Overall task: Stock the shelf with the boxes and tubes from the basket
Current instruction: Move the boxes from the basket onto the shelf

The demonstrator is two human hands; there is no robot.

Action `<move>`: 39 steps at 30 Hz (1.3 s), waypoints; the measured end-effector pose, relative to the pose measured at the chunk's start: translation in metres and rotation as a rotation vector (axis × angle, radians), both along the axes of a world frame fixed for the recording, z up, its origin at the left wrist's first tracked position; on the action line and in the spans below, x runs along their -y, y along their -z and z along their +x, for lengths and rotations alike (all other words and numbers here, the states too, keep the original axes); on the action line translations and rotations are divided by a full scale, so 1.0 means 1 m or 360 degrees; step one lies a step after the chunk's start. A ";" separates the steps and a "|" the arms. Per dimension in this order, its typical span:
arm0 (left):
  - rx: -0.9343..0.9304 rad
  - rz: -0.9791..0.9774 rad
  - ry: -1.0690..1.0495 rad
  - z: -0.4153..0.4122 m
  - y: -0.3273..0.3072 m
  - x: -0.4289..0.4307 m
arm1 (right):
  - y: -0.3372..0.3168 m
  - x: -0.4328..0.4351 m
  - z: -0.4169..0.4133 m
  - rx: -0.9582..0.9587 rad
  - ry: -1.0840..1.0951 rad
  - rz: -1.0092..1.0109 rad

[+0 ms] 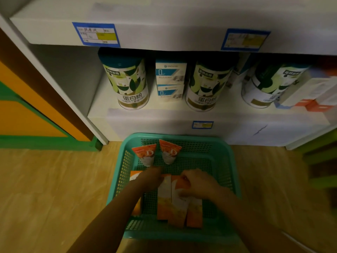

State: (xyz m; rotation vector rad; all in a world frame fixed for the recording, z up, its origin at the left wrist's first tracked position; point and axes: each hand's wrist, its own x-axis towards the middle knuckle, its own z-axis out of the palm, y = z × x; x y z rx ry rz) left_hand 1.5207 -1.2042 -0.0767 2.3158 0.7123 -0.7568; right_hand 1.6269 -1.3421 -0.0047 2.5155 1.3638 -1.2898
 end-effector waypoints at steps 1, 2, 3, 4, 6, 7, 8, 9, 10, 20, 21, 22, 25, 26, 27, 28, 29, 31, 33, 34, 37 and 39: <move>-0.0018 -0.0029 0.0001 0.002 0.002 0.003 | -0.004 0.003 0.002 -0.0001 -0.0003 0.0004; -0.0042 -0.0055 0.0007 0.003 0.004 0.006 | -0.007 0.007 0.003 -0.0009 0.0011 0.0020; -0.0050 -0.0071 0.0018 0.004 0.007 0.008 | -0.009 0.011 0.005 -0.0025 0.0039 0.0040; -0.0058 -0.0075 0.0034 0.004 0.007 0.010 | -0.011 0.014 0.006 -0.0042 0.0073 0.0061; -0.0062 -0.0063 0.0056 0.005 0.008 0.011 | -0.011 0.021 0.007 -0.0059 0.0136 0.0103; -0.0071 -0.0064 0.0055 0.007 0.008 0.011 | -0.010 0.024 0.007 -0.0053 0.0161 0.0123; -0.0087 -0.0072 0.0052 0.009 0.006 0.010 | -0.009 0.027 0.007 -0.0044 0.0180 0.0138; -0.0100 -0.0089 0.0057 0.011 0.002 0.008 | -0.009 0.029 0.006 -0.0040 0.0198 0.0154; -0.0113 -0.0118 0.0066 0.013 -0.003 0.006 | -0.009 0.031 0.006 -0.0045 0.0219 0.0172; 0.0177 -0.0096 0.0221 0.012 -0.085 -0.003 | -0.059 0.037 0.017 -0.0046 0.0410 0.0411; 0.0261 -0.0068 0.0217 0.011 -0.099 -0.004 | -0.068 0.036 0.019 -0.0035 0.0395 0.0422; 0.0347 -0.0055 0.0218 0.011 -0.117 -0.004 | -0.078 0.034 0.020 -0.0029 0.0378 0.0437; 0.0478 -0.0016 0.0210 0.011 -0.172 -0.008 | -0.116 0.026 0.024 0.0002 0.0333 0.0462; 0.0513 -0.0022 0.0170 0.010 -0.190 -0.011 | -0.131 0.023 0.025 0.0027 0.0310 0.0486; 0.0558 -0.0030 0.0114 0.009 -0.208 -0.015 | -0.147 0.019 0.026 0.0051 0.0284 0.0516; 0.0608 -0.0012 0.0091 0.008 -0.227 -0.020 | -0.164 0.017 0.028 0.0075 0.0253 0.0555; 0.0650 0.0045 0.0106 0.007 -0.247 -0.024 | -0.182 0.014 0.029 0.0108 0.0213 0.0601; 0.0701 0.0165 0.0146 0.006 -0.290 -0.033 | -0.221 0.008 0.034 0.0198 0.0113 0.0692; 0.0769 0.0266 0.0168 0.006 -0.336 -0.040 | -0.261 0.002 0.039 0.0260 0.0050 0.0764; 0.0811 0.0330 0.0173 0.004 -0.359 -0.044 | -0.282 -0.001 0.041 0.0284 0.0029 0.0795; 0.0922 0.0485 0.0169 -0.002 -0.428 -0.051 | -0.342 -0.008 0.047 0.0322 0.0030 0.0899; 0.0988 0.0526 0.0154 -0.008 -0.475 -0.054 | -0.380 -0.011 0.049 0.0359 0.0029 0.1003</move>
